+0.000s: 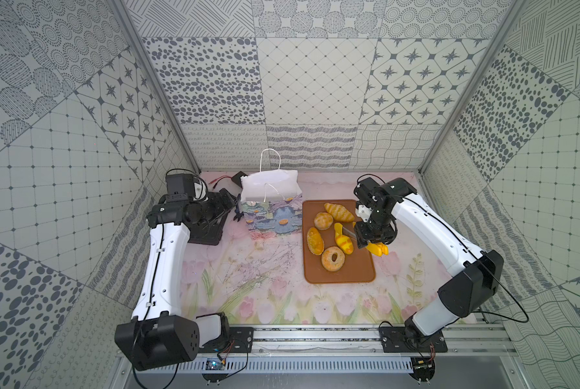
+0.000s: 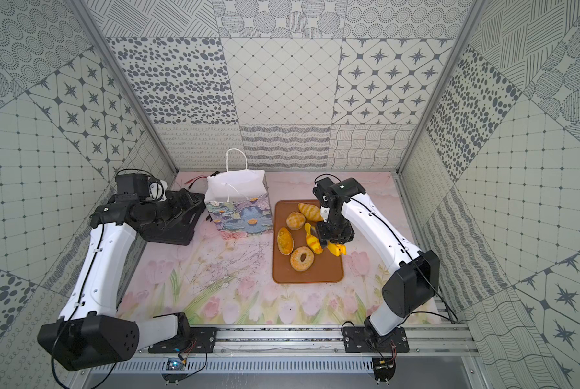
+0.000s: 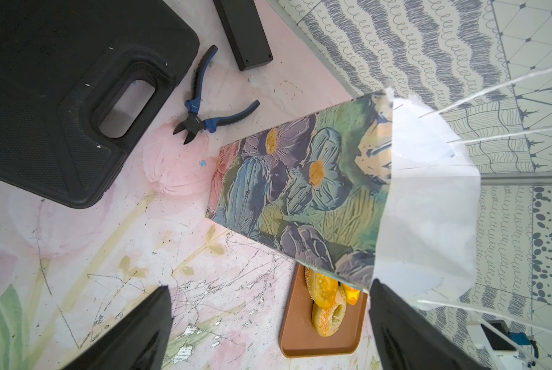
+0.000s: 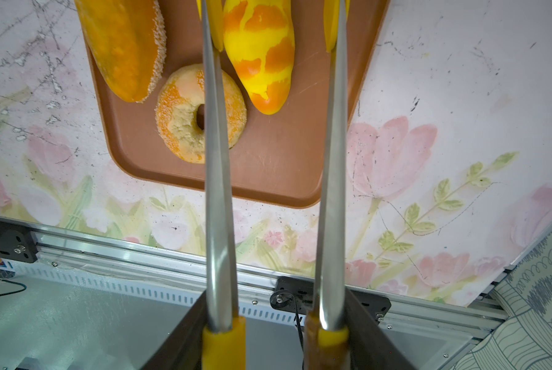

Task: Pack bread into a paper bag
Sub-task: Pick up the fake bread from the plate.

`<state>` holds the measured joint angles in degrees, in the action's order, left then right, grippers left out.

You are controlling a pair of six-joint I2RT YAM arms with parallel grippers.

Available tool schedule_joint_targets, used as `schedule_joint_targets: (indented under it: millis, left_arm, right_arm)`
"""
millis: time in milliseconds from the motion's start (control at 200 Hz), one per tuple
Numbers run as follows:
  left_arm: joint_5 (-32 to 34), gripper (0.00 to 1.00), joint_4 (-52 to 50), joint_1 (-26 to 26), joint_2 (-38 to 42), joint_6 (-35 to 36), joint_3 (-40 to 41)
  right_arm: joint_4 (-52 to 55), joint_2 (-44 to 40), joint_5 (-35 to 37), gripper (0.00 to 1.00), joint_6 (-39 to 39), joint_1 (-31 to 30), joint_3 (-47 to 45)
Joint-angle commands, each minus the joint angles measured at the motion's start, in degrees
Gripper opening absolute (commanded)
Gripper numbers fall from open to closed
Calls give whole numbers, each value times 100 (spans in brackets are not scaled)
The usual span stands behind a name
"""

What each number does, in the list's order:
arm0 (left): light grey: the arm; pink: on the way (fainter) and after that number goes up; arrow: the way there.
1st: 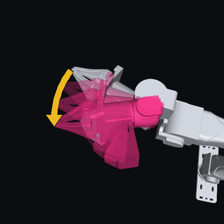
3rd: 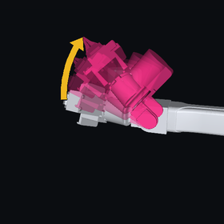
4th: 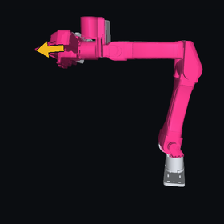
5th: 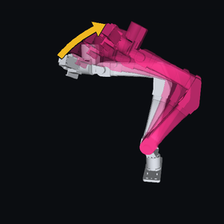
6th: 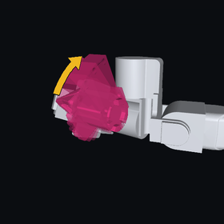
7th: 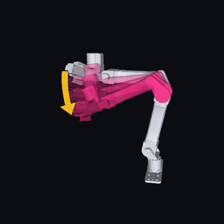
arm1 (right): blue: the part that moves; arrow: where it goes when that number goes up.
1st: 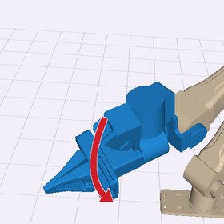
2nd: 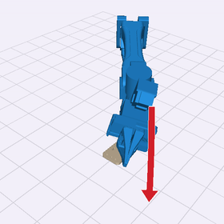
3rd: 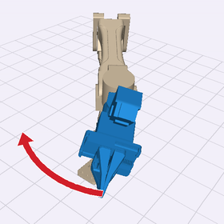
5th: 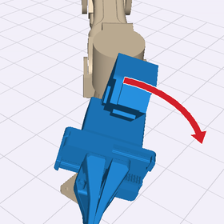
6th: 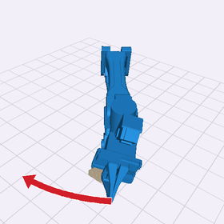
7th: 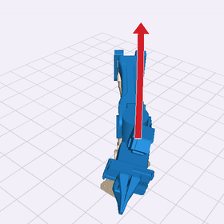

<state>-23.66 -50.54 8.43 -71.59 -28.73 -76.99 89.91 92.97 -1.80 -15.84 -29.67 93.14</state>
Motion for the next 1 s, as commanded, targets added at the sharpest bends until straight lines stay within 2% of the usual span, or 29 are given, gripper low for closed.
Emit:
schedule_joint_targets:
  millis: [0,305,745,871,996]
  left_arm:
    - [-27,99,-198,59,67,179,-6]
    - [-62,99,-202,71,31,200,-74]
    - [-24,99,-235,80,-24,167,-202]
    - [-144,99,-174,80,-29,170,-200]
    - [-303,99,-93,80,-47,167,-199]
  right_arm:
    - [-114,98,179,60,148,-71,68]
    - [-318,200,408,60,212,-104,-193]
    - [-429,318,154,60,180,-267,-490]
    - [-377,327,280,56,189,-267,-564]
    - [-417,329,297,47,186,-267,-774]
